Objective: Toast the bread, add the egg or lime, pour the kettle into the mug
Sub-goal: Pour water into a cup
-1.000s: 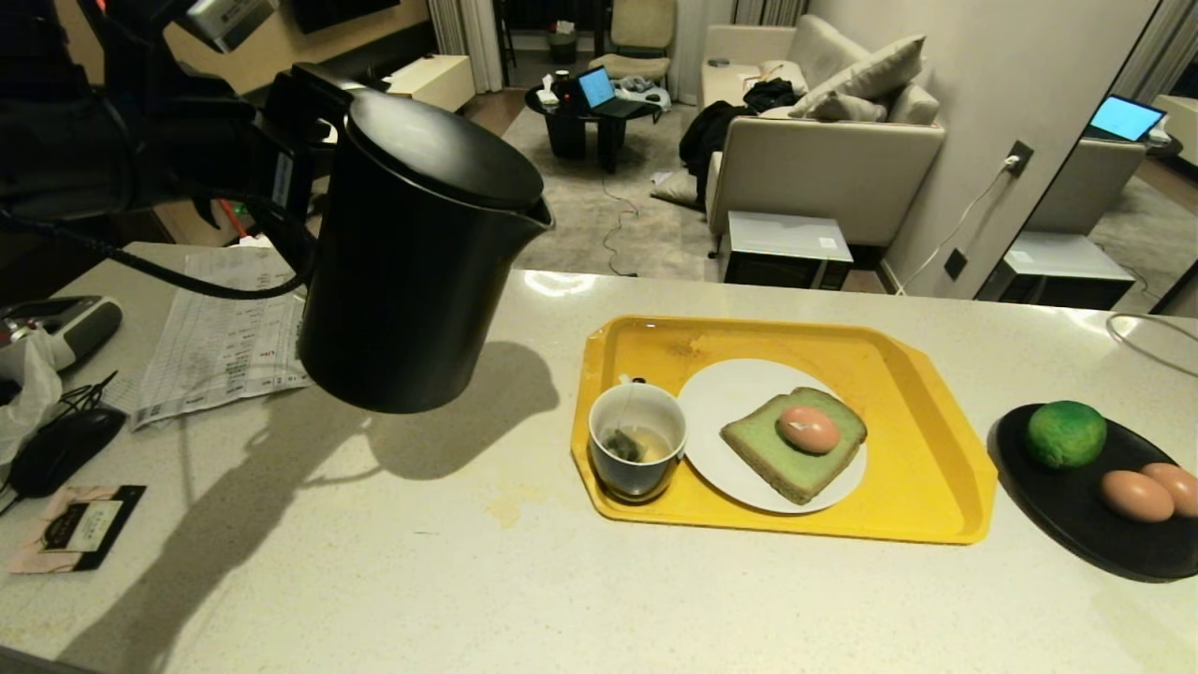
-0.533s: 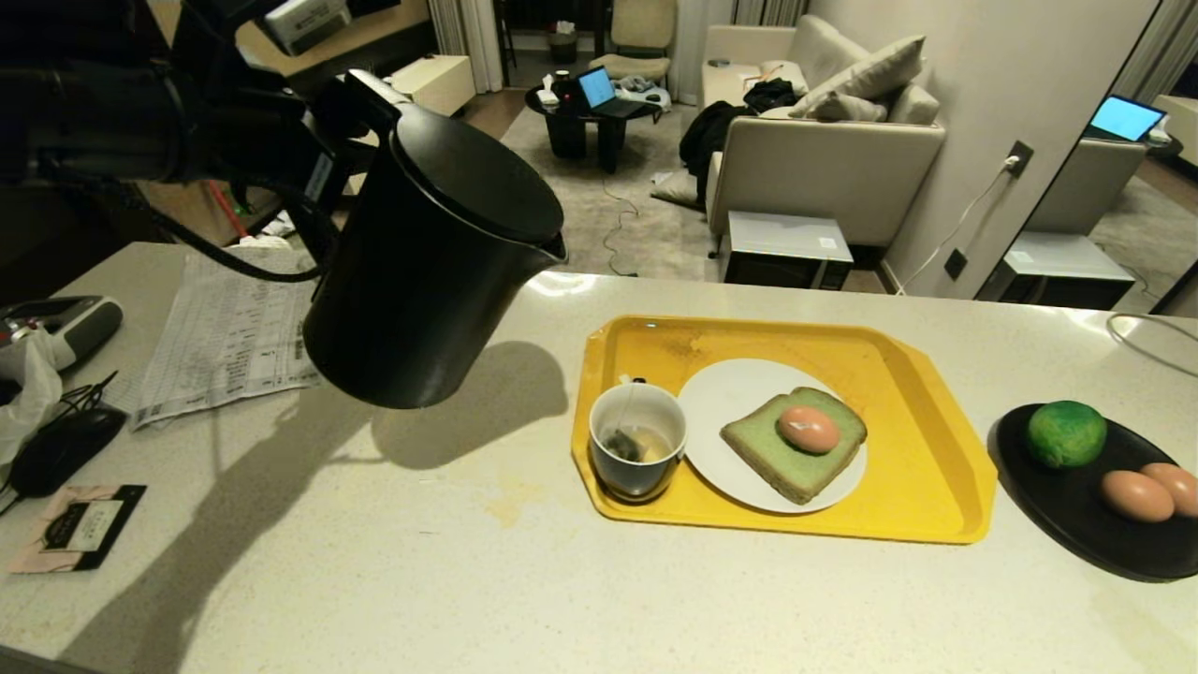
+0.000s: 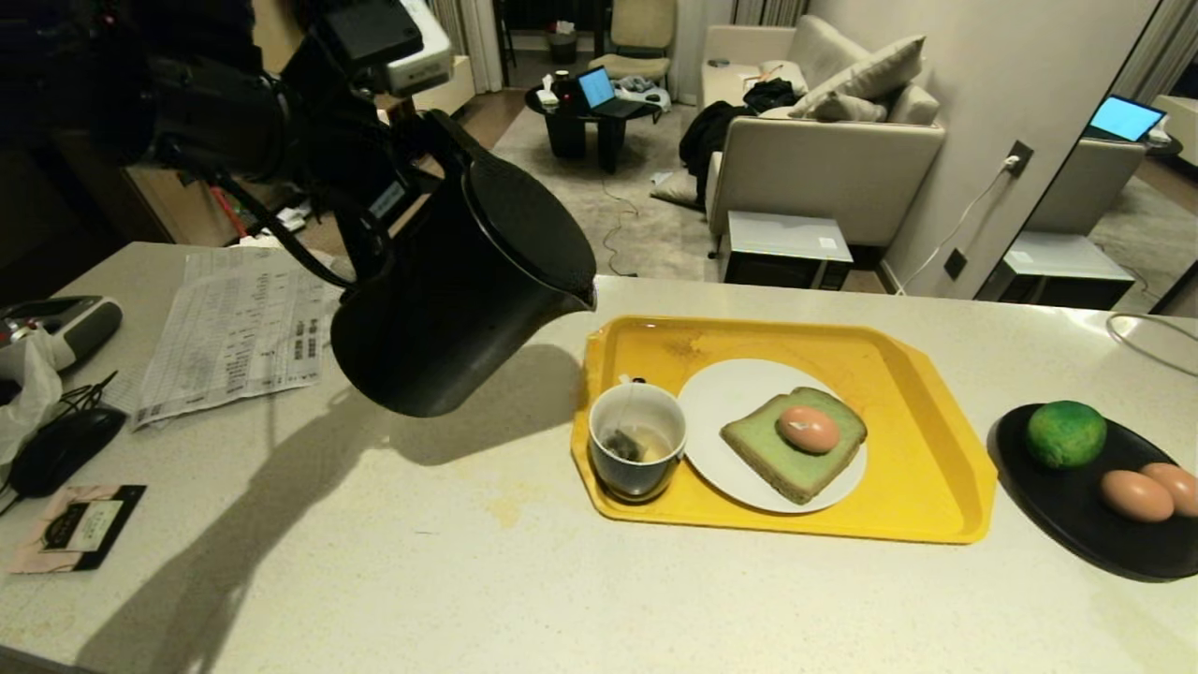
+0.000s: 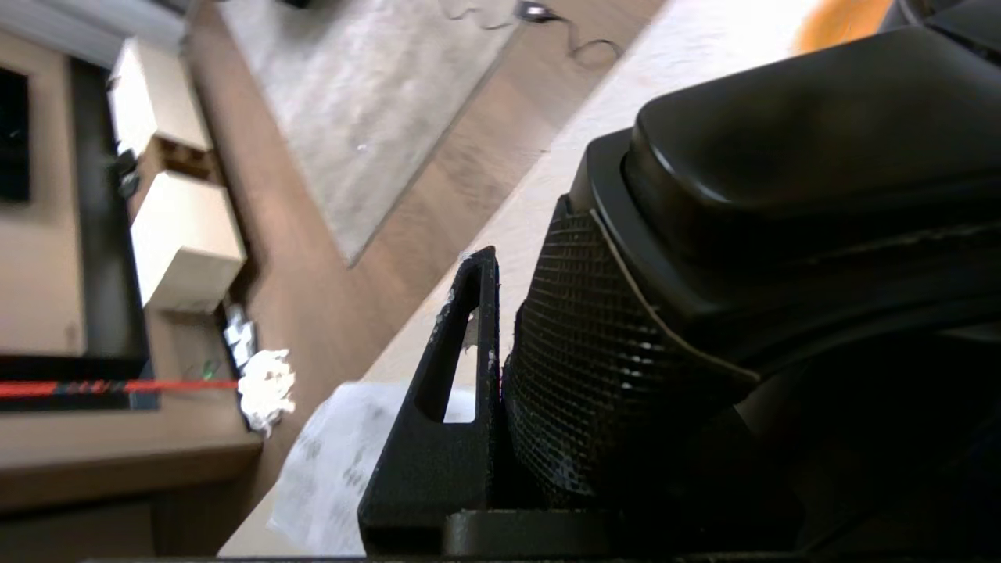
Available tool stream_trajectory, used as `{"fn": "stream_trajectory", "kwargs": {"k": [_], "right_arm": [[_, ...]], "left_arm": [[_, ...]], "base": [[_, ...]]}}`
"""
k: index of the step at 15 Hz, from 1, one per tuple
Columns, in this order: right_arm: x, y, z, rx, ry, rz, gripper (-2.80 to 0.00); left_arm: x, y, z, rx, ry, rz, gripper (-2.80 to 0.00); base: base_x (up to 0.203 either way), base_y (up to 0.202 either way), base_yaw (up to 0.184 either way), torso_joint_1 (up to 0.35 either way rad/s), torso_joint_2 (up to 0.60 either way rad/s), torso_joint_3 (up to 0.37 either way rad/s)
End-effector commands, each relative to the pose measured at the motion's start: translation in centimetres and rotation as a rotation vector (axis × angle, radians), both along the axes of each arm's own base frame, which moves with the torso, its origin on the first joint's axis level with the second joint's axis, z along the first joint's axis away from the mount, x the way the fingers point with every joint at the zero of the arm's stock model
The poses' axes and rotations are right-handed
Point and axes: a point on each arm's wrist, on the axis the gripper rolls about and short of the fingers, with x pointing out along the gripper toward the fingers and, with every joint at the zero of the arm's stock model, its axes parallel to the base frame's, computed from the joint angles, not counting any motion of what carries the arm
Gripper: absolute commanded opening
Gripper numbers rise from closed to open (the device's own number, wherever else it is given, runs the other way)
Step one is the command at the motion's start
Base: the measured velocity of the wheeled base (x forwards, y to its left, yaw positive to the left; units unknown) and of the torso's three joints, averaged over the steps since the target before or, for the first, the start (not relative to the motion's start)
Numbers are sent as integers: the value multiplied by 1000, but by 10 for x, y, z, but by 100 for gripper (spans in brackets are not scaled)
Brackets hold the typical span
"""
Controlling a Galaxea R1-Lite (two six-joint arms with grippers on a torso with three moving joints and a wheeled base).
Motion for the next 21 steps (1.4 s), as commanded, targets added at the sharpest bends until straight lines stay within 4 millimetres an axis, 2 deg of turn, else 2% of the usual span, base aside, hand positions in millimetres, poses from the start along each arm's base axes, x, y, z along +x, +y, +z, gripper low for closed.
{"fn": "stream_trajectory", "kwargs": {"k": [1, 5, 16, 21], "right_arm": [[0, 0, -1, 0, 2, 0, -280], [0, 0, -1, 1, 2, 0, -280], [0, 0, -1, 0, 4, 0, -280], [0, 0, -1, 0, 2, 0, -280]], "left_arm": [[4, -17, -7, 34, 11, -13, -280], [3, -38, -17, 109, 13, 15, -280], [-7, -55, -23, 306, 5, 51, -280], [-17, -64, -19, 317, -20, 23, -280]], "base": [[0, 0, 0, 0, 0, 0], [0, 0, 0, 0, 0, 0], [0, 0, 0, 0, 0, 0], [0, 0, 0, 0, 0, 0]]}}
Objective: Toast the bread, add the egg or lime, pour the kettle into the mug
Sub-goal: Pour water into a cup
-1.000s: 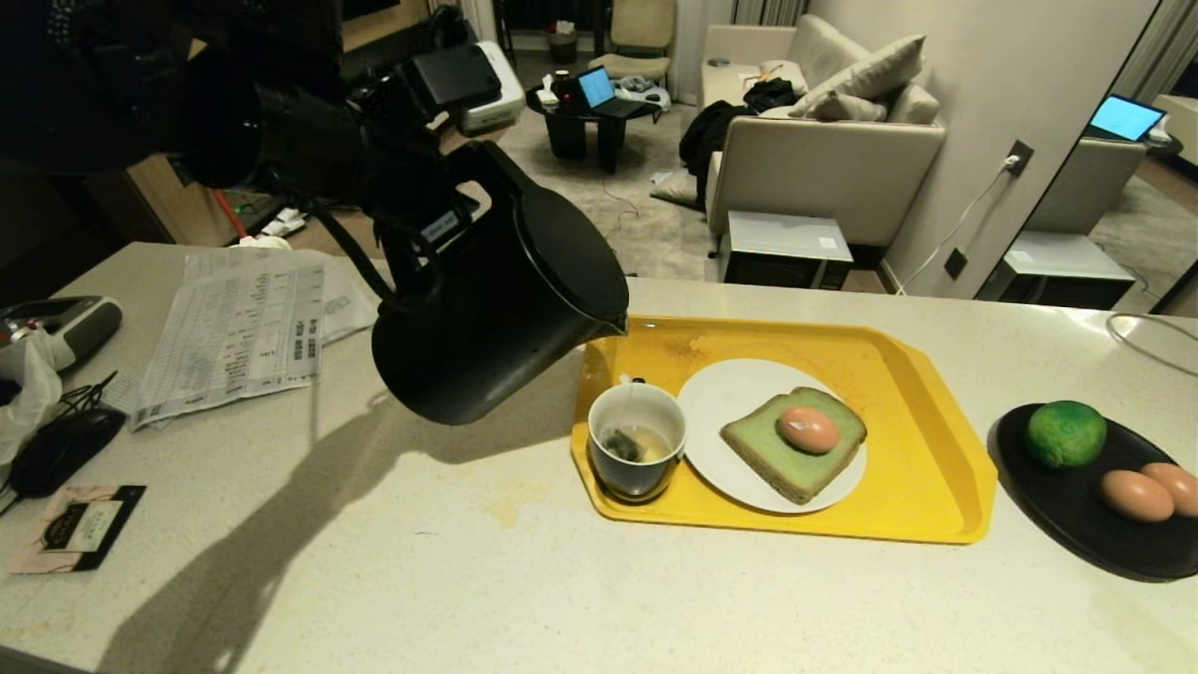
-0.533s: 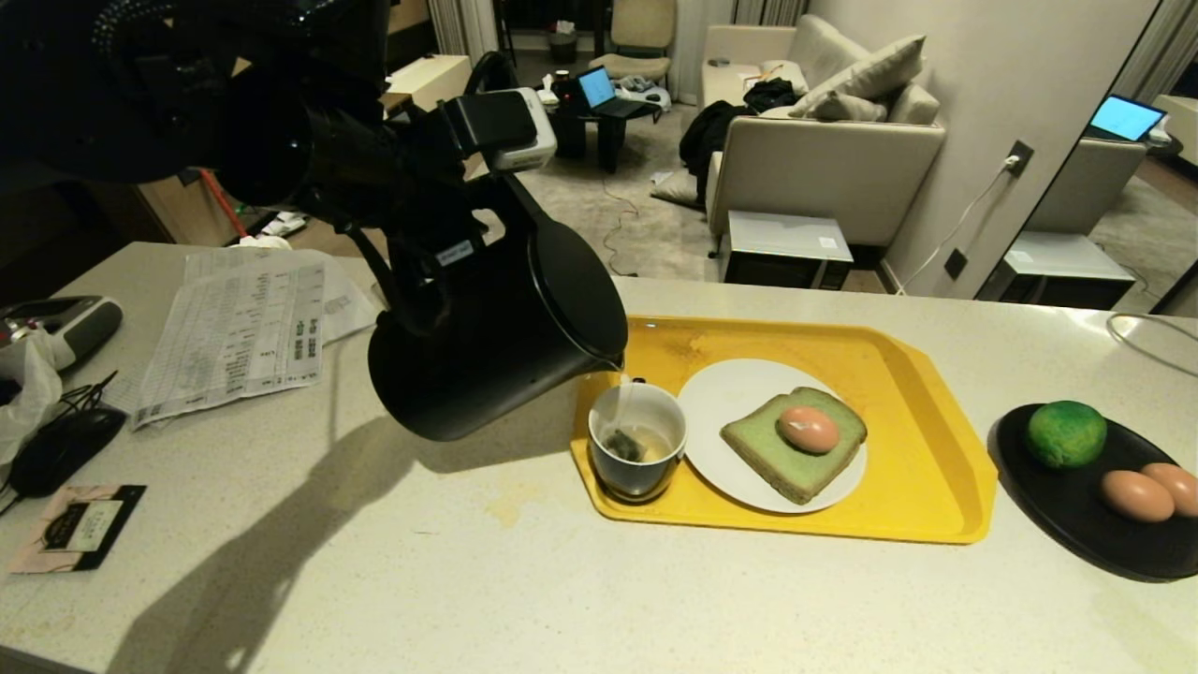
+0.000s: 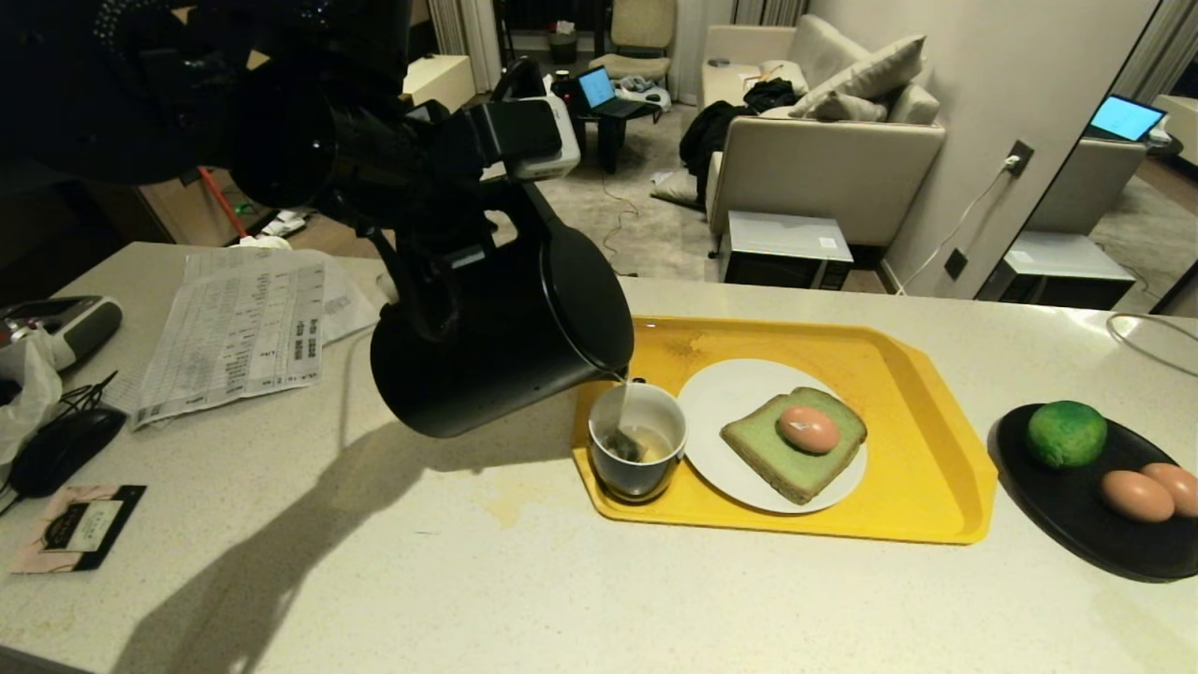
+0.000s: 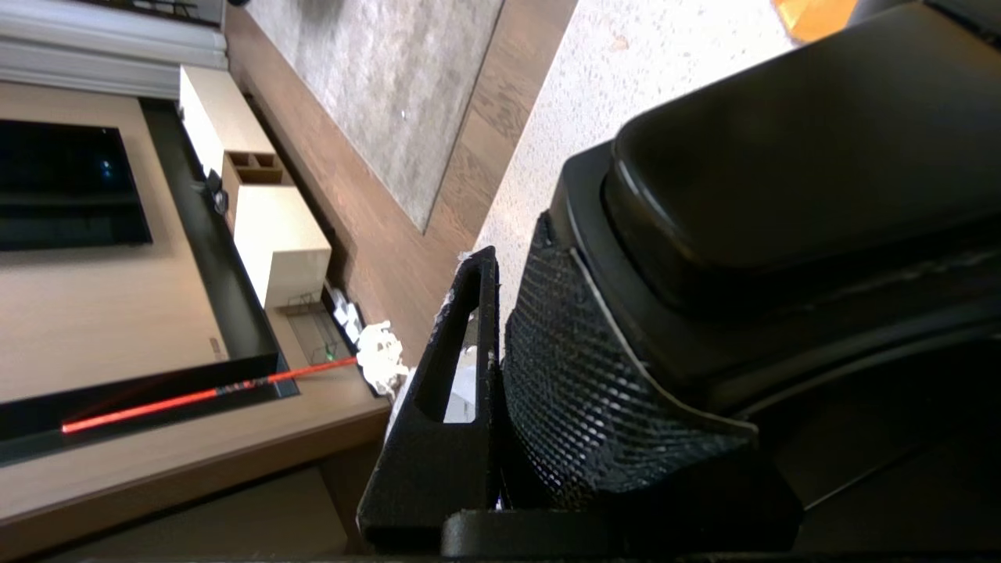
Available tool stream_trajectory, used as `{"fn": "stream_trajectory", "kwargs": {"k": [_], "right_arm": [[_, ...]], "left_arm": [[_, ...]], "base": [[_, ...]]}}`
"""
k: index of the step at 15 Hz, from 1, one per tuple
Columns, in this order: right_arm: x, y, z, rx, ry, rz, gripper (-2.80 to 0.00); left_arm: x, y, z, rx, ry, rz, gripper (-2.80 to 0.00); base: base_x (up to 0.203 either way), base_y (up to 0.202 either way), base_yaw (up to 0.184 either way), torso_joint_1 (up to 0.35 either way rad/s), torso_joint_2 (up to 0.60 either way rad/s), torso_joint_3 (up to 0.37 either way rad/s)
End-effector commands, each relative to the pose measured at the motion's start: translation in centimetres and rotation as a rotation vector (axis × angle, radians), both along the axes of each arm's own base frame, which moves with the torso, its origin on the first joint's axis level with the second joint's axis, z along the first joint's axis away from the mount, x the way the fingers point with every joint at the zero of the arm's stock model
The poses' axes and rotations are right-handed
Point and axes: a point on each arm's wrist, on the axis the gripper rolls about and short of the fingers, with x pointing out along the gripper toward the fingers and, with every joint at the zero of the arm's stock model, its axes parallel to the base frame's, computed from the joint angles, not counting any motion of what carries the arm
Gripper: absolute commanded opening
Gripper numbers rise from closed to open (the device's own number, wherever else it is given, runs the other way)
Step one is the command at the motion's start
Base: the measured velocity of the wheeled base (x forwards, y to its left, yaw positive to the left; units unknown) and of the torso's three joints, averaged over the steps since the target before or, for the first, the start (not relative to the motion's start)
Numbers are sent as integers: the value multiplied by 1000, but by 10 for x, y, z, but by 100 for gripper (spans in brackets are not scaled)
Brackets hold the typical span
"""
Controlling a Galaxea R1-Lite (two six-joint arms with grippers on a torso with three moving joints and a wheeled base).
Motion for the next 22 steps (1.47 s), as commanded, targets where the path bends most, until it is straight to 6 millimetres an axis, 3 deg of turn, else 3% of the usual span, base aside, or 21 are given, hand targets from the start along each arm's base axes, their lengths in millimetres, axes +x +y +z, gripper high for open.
{"fn": "stream_trajectory", "kwargs": {"k": [1, 9, 22], "right_arm": [[0, 0, -1, -1, 3, 0, -280], [0, 0, -1, -1, 3, 0, -280], [0, 0, -1, 1, 3, 0, -280]], "left_arm": [[-6, -3, 2, 6, -6, -12, -280], [-27, -6, 16, 103, -82, 29, -280], [-30, -9, 33, 94, -217, 61, -280]], "base": [[0, 0, 0, 0, 0, 0], [0, 0, 0, 0, 0, 0], [0, 0, 0, 0, 0, 0]]}}
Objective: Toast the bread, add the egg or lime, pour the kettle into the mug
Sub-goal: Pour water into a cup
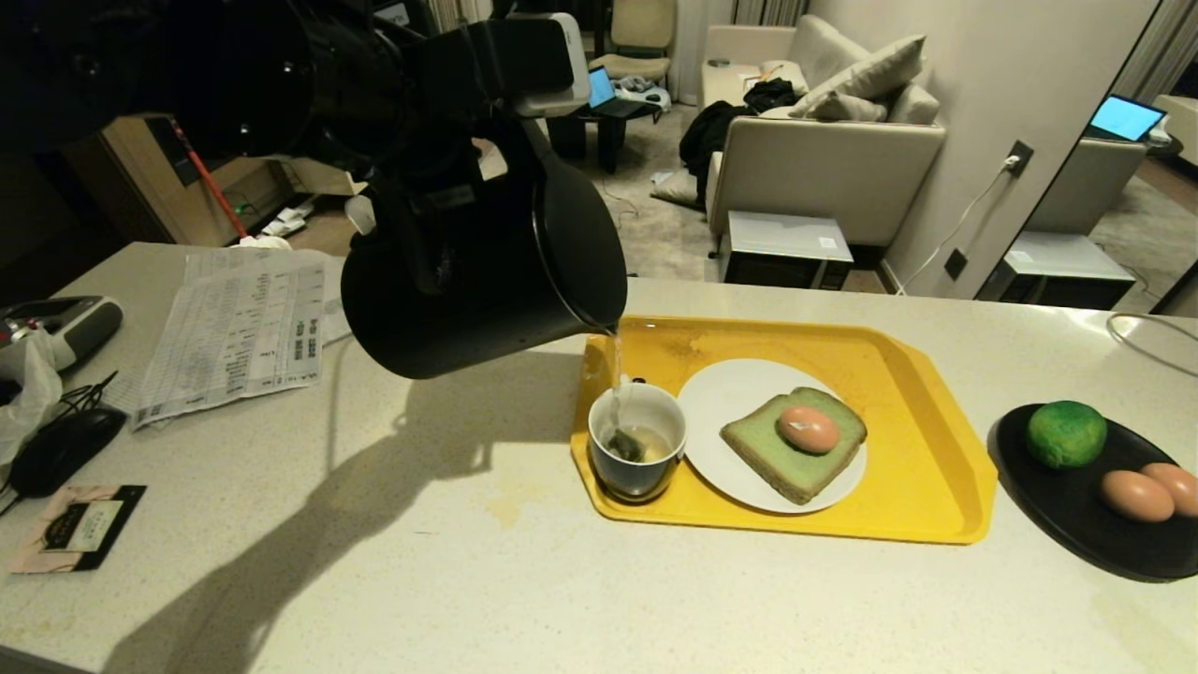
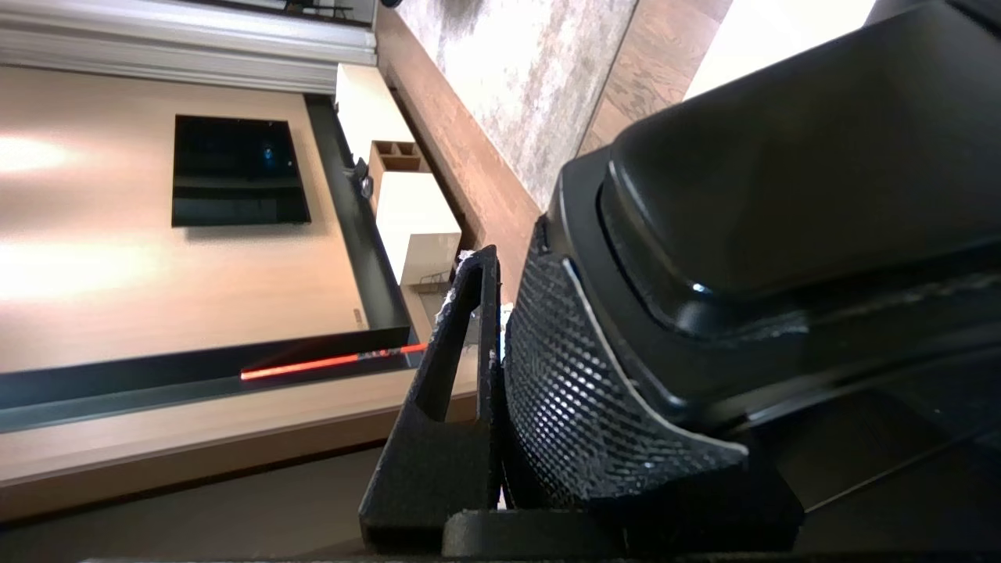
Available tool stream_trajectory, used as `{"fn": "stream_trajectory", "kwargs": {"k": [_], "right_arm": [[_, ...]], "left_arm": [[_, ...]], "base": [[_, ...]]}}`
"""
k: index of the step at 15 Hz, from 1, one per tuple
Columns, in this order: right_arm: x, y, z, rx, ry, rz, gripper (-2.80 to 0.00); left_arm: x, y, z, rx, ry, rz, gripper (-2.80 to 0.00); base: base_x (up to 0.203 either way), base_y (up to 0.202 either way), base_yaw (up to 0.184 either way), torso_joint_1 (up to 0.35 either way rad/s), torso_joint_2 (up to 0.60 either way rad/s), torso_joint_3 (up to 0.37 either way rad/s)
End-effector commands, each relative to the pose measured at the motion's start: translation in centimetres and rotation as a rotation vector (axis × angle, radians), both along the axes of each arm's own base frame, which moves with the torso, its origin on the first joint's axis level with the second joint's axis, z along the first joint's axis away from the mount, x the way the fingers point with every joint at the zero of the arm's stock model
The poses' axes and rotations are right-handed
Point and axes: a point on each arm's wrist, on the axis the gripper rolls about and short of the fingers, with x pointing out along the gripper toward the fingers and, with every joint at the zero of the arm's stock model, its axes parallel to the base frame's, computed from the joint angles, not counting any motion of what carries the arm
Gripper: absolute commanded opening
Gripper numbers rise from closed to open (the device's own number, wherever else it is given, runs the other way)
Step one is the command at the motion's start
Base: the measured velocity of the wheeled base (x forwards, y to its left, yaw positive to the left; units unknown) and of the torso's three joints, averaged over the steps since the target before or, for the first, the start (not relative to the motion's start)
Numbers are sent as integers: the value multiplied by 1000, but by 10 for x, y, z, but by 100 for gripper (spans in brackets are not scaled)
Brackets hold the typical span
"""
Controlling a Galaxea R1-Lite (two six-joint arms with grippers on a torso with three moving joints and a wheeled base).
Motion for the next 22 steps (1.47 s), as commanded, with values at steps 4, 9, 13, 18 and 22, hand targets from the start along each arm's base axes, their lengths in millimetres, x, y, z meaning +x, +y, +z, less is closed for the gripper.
{"fn": "stream_trajectory", "kwargs": {"k": [4, 9, 13, 18, 22], "right_arm": [[0, 0, -1, 0, 2, 0, -280], [0, 0, -1, 0, 2, 0, -280], [0, 0, -1, 1, 2, 0, -280], [0, 0, -1, 0, 2, 0, -280], [0, 0, -1, 0, 2, 0, -280]], "left_arm": [[-2, -3, 1, 0, -8, -9, -280], [-3, -4, 2, -5, -14, -15, -280], [-3, -7, 2, -11, -22, -19, -280], [-6, -10, 2, 36, -30, -13, -280], [-7, -12, 3, 84, -49, -16, -280]], "base": [[0, 0, 0, 0, 0, 0], [0, 0, 0, 0, 0, 0], [0, 0, 0, 0, 0, 0], [0, 0, 0, 0, 0, 0], [0, 0, 0, 0, 0, 0]]}}
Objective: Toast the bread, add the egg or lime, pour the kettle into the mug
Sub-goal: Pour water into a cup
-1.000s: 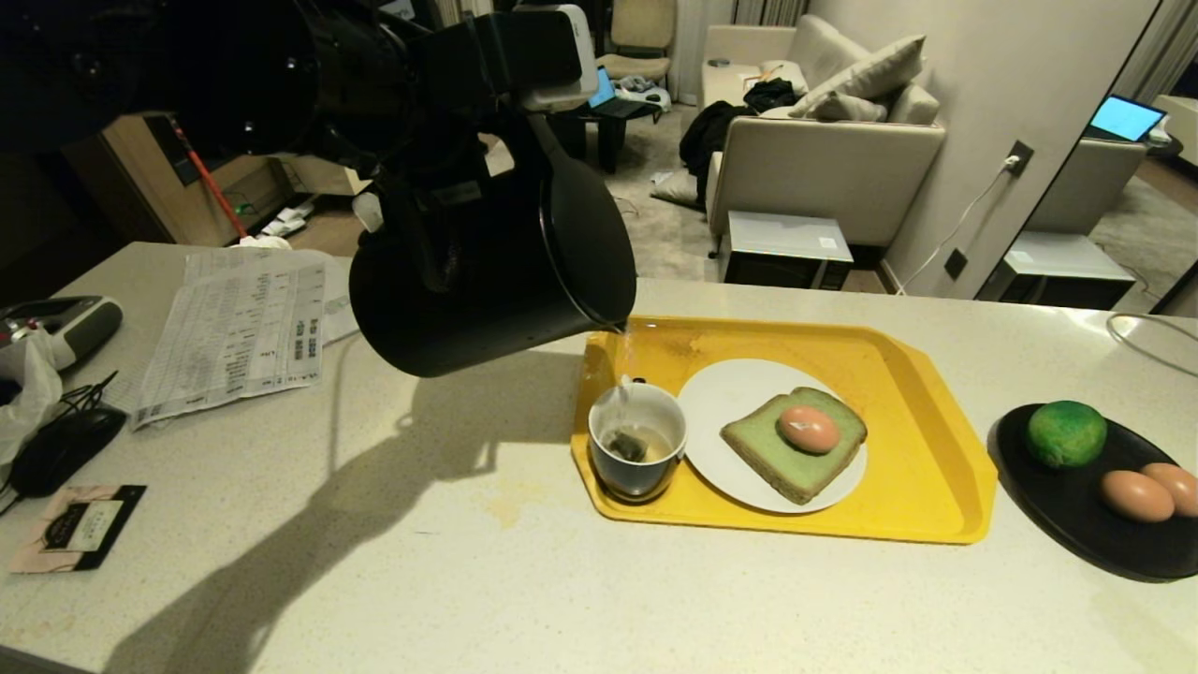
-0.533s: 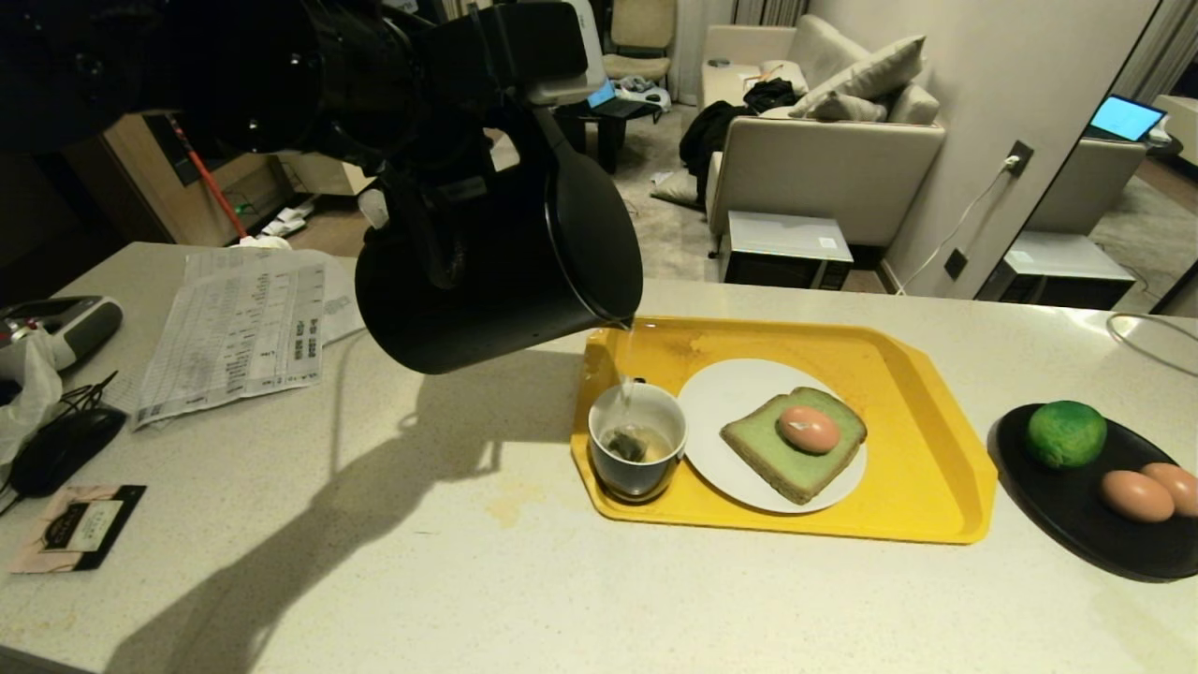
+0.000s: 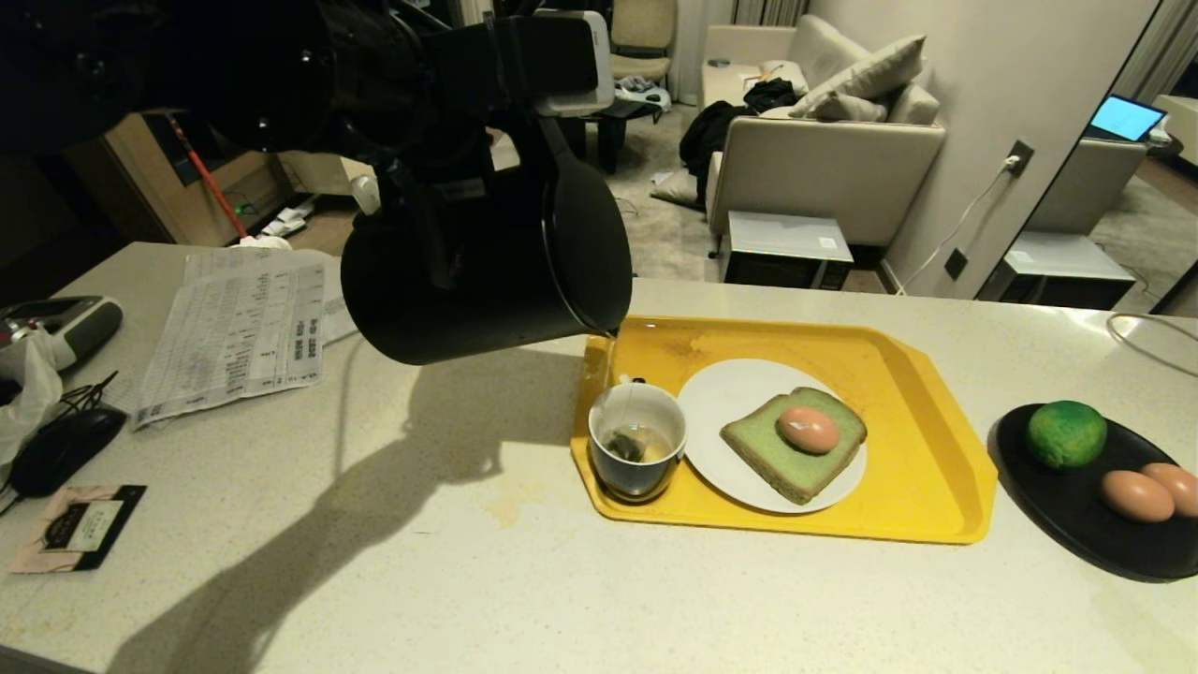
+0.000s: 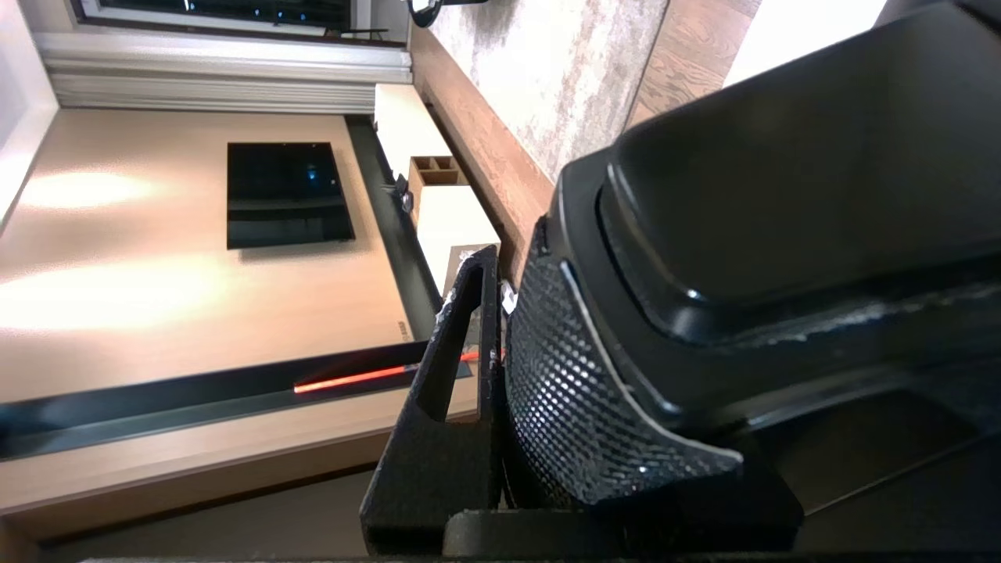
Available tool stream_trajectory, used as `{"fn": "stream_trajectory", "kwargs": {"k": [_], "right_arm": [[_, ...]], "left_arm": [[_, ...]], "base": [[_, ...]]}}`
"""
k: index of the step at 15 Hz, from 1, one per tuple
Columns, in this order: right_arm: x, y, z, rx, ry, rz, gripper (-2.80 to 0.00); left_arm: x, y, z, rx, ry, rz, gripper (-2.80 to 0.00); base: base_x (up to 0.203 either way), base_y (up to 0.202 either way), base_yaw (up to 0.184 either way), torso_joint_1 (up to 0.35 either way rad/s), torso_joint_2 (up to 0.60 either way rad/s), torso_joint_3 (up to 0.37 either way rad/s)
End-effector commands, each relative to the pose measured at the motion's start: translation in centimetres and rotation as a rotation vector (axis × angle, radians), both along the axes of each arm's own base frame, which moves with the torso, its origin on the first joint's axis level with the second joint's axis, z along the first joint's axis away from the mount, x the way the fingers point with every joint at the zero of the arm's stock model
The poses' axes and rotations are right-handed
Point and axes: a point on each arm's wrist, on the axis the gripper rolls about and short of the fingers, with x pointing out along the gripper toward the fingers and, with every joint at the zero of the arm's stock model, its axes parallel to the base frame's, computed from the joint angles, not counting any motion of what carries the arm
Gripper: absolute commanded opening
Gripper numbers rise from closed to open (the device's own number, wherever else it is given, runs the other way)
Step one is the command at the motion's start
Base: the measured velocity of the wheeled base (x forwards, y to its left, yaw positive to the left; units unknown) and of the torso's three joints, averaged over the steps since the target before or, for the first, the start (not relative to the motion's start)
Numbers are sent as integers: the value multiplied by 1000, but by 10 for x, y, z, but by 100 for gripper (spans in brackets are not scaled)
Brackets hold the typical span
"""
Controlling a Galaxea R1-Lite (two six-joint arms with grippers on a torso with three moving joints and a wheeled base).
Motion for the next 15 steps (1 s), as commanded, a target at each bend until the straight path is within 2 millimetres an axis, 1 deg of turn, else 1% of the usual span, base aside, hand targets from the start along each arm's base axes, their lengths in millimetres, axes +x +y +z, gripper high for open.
{"fn": "stream_trajectory", "kwargs": {"k": [1, 15], "right_arm": [[0, 0, -1, -1, 2, 0, -280], [0, 0, -1, -1, 2, 0, -280]], "left_arm": [[0, -2, -1, 10, 2, -2, -280], [7, -9, -6, 7, 1, -5, -280]], "base": [[0, 0, 0, 0, 0, 0], [0, 0, 0, 0, 0, 0]]}}
